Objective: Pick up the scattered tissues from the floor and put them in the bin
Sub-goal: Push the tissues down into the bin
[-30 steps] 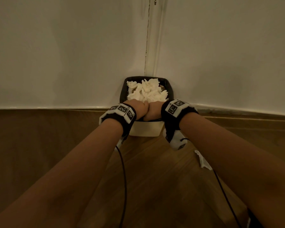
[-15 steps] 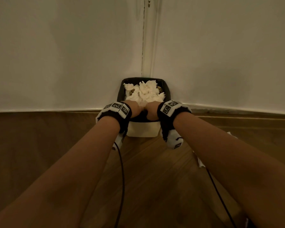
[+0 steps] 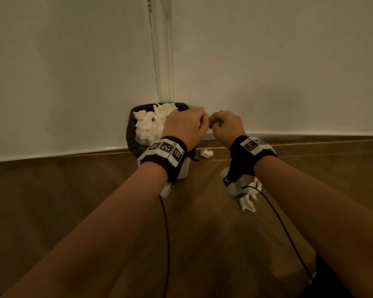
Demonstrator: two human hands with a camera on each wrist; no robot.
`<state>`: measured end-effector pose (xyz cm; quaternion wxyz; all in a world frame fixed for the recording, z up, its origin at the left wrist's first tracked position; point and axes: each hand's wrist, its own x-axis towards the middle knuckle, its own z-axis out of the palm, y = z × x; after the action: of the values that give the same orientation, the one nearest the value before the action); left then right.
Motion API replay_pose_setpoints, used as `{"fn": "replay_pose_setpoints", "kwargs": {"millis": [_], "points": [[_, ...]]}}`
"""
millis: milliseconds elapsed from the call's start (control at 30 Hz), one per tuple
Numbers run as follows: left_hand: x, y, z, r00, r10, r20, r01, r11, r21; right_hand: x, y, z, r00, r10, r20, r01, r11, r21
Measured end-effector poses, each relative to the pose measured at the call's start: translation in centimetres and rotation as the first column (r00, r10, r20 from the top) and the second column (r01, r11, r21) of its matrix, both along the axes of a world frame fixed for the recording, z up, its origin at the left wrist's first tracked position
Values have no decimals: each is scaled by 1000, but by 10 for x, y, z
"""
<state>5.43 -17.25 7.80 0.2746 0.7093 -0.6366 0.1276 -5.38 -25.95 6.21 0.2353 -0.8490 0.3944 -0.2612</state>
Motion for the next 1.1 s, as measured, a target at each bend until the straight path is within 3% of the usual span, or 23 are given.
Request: {"fn": "replay_pose_setpoints", "kwargs": {"millis": [100,300,433,567,733,867,967,1033,1100], "points": [[-30,-13,-12,996,-92,2,92,995,44,-40,-21,-14,992,-122,-23,123,992,30],[-71,-40,-58,967,-205,-151,247,898,365,-114,-45,-63,957,-241,-161,267,950,162],[-104,-59,-101,947,-265,-181,319,708,630,-151,-58,-101,903,-248,-351,346,905,249],[-134,-63,-152,915,-351,-200,367,513,776,-173,-69,-134,779,-186,-599,414,869,269],[-151,-62,-208,897,-417,-146,310,358,881,-173,-64,-163,705,28,-709,244,929,279],[-153,-62,-228,932,-246,-266,339,333,880,-165,-52,-185,628,166,-760,152,932,329],[-149,-64,-233,960,-218,-175,246,356,901,-157,-42,-196,632,201,-748,113,931,346],[-147,-63,-233,976,-151,-160,201,314,928,-151,-36,-201,608,211,-766,129,925,357],[-144,-66,-231,982,-116,-150,180,321,930,-148,-31,-204,591,184,-785,148,932,330]]}}
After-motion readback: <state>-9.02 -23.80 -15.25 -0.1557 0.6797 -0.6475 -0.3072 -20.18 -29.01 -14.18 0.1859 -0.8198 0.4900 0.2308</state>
